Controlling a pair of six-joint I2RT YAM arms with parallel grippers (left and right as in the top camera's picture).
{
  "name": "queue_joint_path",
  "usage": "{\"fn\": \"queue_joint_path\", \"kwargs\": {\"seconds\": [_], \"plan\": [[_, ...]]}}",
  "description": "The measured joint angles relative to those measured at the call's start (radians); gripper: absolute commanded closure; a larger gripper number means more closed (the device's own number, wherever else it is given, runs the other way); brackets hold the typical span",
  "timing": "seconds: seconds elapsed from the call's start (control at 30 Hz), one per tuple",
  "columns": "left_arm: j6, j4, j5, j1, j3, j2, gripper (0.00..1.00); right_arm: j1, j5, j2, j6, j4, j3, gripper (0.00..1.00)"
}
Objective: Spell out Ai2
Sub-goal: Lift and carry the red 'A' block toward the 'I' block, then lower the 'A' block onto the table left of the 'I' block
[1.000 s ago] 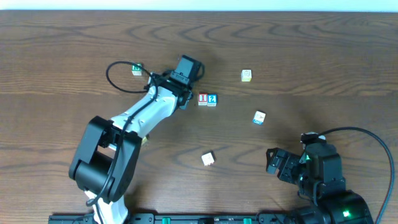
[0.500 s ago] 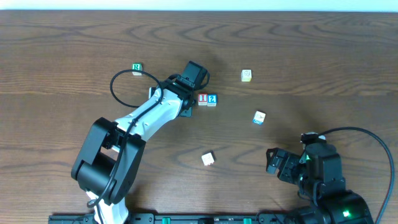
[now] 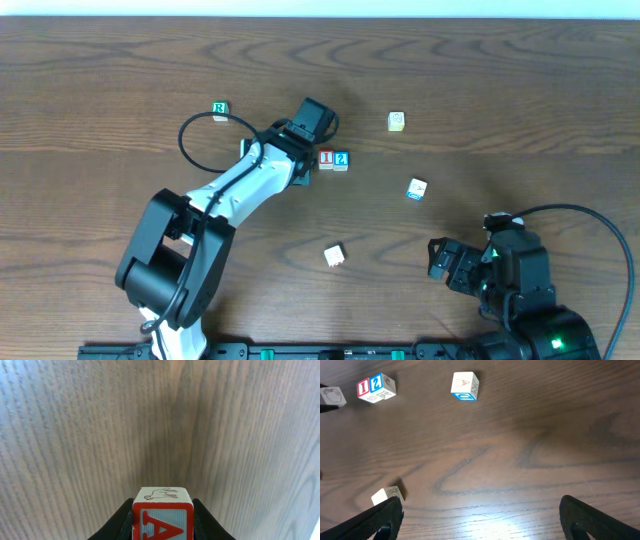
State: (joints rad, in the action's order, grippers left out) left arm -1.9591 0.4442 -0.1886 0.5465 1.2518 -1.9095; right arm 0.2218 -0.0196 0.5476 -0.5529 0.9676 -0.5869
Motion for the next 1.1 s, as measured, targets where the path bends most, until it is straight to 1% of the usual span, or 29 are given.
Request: {"fn": "queue_joint_path", "kwargs": {"seconds": [0.23,1.1], "plan": [[0.000,-0.024,-0.003,0.017,0.000,-0.016,0.94,0.000,0.000,0.000,0.000,0.000,0.000,0.01],[-0.001,-0.019,-0.025,0.018,0.000,-0.051,0.94,0.000,0.000,0.000,0.000,0.000,0.000,0.01]]}}
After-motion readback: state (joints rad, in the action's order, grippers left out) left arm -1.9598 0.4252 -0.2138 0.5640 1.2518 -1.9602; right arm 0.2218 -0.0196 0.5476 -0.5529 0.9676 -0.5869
